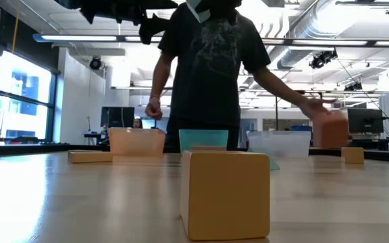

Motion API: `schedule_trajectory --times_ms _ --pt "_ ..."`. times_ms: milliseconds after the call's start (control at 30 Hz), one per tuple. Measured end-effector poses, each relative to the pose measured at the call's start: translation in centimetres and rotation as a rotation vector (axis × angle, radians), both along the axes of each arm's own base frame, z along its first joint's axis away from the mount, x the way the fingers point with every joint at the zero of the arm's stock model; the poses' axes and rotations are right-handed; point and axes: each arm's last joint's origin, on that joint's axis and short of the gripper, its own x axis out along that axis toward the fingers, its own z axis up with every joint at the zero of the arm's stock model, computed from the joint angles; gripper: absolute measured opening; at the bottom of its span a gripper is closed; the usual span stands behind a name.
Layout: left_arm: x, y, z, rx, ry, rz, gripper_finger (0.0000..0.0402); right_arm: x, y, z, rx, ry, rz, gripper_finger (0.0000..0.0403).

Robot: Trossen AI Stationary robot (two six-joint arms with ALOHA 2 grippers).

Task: Sort & place blocks by color
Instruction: Put the light blue block into the orange bin

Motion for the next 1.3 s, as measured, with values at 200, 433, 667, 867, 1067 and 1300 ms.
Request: schedule_trajectory --times_ms 200,433,667,867,1067,1300 --pt "0.1 -0.1 0.7 0.041 -0.058 -0.001 0.0263 -0.1 -0.7 0.3 -0.009 -0.037 0.028 0.0107" --pt "0.1 -0.1 1.0 0.037 -0.087 0.000 0.0263 0.2 -0.8 1.0 -0.030 -0.121 0.054 0.0107" --pt "0.1 -0.1 1.0 0.012 -0.092 -0.001 0.0264 1.6 -0.9 0.3 -0.022 -0.145 0.087 0.0107" --pt "0.1 -0.1 1.0 0.014 -0.095 -0.002 0.0262 2.7 -1.3 -0.9 0.010 -0.126 0.097 0.0107" --pt "0.1 -0.1 1.2 0.025 -0.109 -0.002 0.0264 3.7 -1.5 -1.9 0.058 -0.124 0.116 0.0107" --pt "0.1 0.0 1.3 0.051 -0.112 0.003 0.0220 3.8 -1.5 -1.7 0.074 -0.147 0.100 0.0107"
